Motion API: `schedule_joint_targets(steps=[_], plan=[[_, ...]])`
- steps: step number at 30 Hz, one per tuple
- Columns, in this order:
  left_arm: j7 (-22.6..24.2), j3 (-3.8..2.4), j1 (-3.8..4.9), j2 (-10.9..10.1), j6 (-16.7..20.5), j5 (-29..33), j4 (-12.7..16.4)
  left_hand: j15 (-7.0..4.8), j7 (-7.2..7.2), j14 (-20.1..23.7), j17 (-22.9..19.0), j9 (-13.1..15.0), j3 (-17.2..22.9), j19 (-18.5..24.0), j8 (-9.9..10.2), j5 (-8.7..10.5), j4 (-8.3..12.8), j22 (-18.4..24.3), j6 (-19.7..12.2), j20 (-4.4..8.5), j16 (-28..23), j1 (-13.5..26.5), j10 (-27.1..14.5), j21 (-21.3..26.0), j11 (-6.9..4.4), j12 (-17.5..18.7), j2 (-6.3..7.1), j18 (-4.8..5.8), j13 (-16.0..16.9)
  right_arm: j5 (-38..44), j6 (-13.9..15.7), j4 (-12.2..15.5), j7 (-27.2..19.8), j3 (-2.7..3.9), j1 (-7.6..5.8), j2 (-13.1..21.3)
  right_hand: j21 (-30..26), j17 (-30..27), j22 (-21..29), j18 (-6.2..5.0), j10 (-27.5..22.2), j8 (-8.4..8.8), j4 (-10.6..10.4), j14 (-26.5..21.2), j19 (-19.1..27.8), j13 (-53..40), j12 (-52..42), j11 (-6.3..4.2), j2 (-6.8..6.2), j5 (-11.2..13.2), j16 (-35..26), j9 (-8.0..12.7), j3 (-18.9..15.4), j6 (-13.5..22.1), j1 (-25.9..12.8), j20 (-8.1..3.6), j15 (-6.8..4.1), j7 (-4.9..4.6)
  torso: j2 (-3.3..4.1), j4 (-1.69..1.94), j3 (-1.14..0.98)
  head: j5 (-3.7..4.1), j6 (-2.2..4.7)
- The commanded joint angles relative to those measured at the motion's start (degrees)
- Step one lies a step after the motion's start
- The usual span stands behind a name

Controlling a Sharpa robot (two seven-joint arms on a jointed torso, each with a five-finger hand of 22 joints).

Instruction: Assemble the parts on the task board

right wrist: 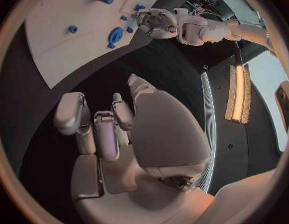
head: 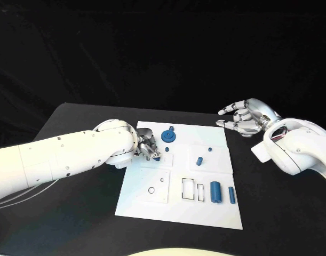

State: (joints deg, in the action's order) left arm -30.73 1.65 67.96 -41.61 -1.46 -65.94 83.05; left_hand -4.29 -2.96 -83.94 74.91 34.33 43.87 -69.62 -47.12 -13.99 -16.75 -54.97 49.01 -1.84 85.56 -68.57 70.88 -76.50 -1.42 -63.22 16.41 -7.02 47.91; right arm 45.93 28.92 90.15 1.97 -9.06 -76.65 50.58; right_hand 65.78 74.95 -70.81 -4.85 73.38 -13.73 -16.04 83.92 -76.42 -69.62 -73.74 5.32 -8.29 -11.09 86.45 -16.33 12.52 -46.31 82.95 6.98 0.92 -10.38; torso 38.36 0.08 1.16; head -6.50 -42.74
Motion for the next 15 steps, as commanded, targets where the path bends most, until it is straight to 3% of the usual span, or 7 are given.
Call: schedule_joint_targets(steps=[1, 15], plan=[[-0.66, 0.00, -0.03, 0.11, -0.34, -0.72, 0.00, -0.38, 0.08, -3.86, 6.81, 8.69, 12.28, -0.39, -0.16, -0.24, 12.61, -0.05, 0.64, 0.04, 0.26, -0.19, 0.44, -0.40, 0.02, -0.05, -0.45, 0.30, 0.07, 0.29, -0.70, 0.02, -0.77, 0.02, 0.05, -0.05, 0.09, 6.28, -0.06, -0.89, 0.15, -0.35, -0.04, 3.70, -0.05, -0.06, -0.01, -0.01, 0.38, -0.15, -0.10, -0.06, 0.19, -0.27, -0.25, -0.03, 0.07, 0.08, -0.01, 0.02, -0.01, 0.00, -0.10], [-1.57, 0.01, -0.08, 0.15, -3.15, -1.40, 0.35, -0.40, 0.10, -3.87, 6.86, 8.76, 12.26, -0.34, -0.14, -0.75, 12.74, 0.02, 0.72, 0.07, 0.29, -0.06, 0.55, -0.41, 0.00, -0.11, -0.41, 0.28, 0.20, 0.30, -0.82, 0.00, -0.74, 0.02, 0.06, -0.06, 0.09, 6.28, -0.06, -0.89, 0.15, -0.35, -0.04, 3.70, -0.05, -0.06, -0.01, -0.01, 0.38, -0.15, -0.10, -0.06, 0.19, -0.27, -0.25, -0.03, 0.07, 0.08, 0.01, -0.01, -0.02, 0.05, -0.25]])
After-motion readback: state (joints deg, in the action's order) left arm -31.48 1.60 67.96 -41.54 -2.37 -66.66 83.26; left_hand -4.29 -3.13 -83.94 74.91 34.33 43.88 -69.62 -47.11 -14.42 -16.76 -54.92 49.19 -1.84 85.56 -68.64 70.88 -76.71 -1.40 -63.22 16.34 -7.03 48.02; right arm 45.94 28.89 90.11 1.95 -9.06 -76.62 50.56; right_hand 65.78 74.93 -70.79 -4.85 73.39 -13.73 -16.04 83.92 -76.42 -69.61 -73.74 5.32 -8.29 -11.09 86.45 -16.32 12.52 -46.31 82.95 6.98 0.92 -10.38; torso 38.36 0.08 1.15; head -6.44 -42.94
